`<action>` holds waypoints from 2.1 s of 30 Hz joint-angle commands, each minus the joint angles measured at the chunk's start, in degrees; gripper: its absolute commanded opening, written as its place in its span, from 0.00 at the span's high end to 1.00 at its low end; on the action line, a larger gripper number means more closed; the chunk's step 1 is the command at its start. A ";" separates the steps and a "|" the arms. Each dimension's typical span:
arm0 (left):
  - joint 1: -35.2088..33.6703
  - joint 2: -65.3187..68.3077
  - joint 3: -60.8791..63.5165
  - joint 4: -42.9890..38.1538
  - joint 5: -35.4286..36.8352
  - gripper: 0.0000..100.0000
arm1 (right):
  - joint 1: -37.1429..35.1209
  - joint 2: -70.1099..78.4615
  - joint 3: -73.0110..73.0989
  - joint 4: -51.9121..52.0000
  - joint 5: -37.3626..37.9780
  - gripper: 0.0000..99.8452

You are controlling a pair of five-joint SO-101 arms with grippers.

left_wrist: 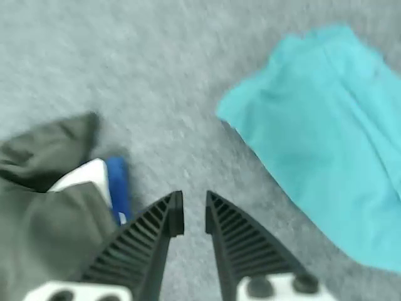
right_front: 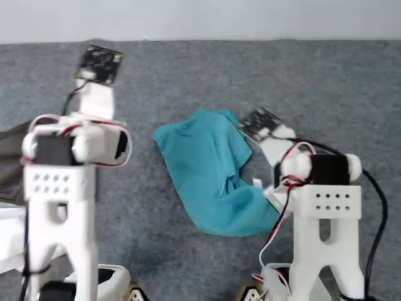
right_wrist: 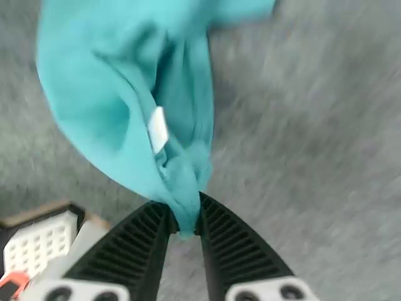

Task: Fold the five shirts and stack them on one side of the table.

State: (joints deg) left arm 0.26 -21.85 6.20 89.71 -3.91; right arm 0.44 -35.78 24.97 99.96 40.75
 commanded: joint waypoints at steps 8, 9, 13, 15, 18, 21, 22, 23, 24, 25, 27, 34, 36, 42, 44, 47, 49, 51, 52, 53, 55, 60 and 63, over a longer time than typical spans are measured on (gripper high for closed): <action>10.73 22.33 -15.87 -1.41 0.44 0.92 | 17.10 -1.45 10.29 -7.96 4.48 0.99; 11.78 25.14 -17.98 -1.41 0.35 0.92 | 17.63 -1.45 11.43 -8.48 4.84 0.99; 15.47 36.40 -27.38 -1.23 -0.18 0.90 | 18.33 -1.89 14.86 -10.24 5.01 0.99; 17.32 42.20 -33.27 0.18 -2.20 0.87 | 18.33 -1.89 15.12 -10.33 4.84 0.99; 19.96 51.25 -43.91 3.52 -3.43 0.83 | 18.15 -1.89 15.21 -10.33 4.84 0.99; 21.27 60.57 -54.81 6.68 -3.43 0.80 | 18.15 -1.63 15.21 -10.33 4.75 0.99; 21.54 63.74 -58.77 7.74 -3.43 0.80 | 18.07 -1.54 15.21 -10.33 4.75 0.99; 21.80 66.64 -62.55 8.97 -3.43 0.80 | 18.07 -1.54 15.21 -10.33 4.75 0.99; 21.80 69.19 -66.51 9.93 -3.43 0.80 | 18.07 -1.54 15.21 -10.33 4.75 0.99; 21.89 71.56 -70.29 10.73 -3.43 0.80 | 18.07 -1.54 15.21 -10.33 4.75 0.99; 21.80 75.25 -76.35 10.81 -3.34 0.80 | 18.07 -1.63 15.21 -10.33 4.75 0.99; 23.38 76.92 -84.26 10.73 -3.08 0.81 | 17.98 -1.63 15.30 -10.33 4.66 0.99; 24.09 77.10 -86.55 10.55 -2.46 0.82 | 17.98 -1.63 15.30 -10.33 4.66 0.99; 26.90 79.82 -86.02 8.44 -0.97 0.82 | 17.98 -1.71 15.38 -10.33 4.66 0.99; 27.78 82.20 -85.14 8.44 -0.97 0.82 | 17.98 -1.89 15.38 -10.33 4.66 0.99; 28.04 86.24 -85.05 8.44 -0.97 0.82 | 18.15 -1.89 15.38 -10.15 4.66 0.99; 27.69 88.62 -85.14 8.44 -1.05 0.82 | 18.15 -1.98 15.38 -9.89 4.66 0.99; 26.90 90.20 -85.23 8.62 -1.05 0.83 | 18.15 -1.98 15.38 -9.80 4.66 0.99; 26.46 90.46 -85.23 8.62 -1.05 0.86 | 18.15 -1.98 15.38 -9.71 4.66 0.99; 26.02 90.46 -85.23 8.62 -1.14 0.90 | 18.15 -1.98 15.38 -9.71 4.66 0.99; 25.32 89.67 -85.23 8.70 -2.90 0.98 | 18.15 -1.98 15.38 -9.71 4.66 0.99; 23.74 83.34 -85.14 10.90 -6.86 0.99 | 18.15 -2.07 15.30 -9.80 4.66 0.99; 22.24 76.75 -85.14 10.90 -6.86 0.99 | 18.24 -2.07 15.03 -10.33 2.46 0.99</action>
State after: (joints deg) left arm 24.18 64.57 -78.55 99.03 -9.98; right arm 17.93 -36.13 40.62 90.20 45.14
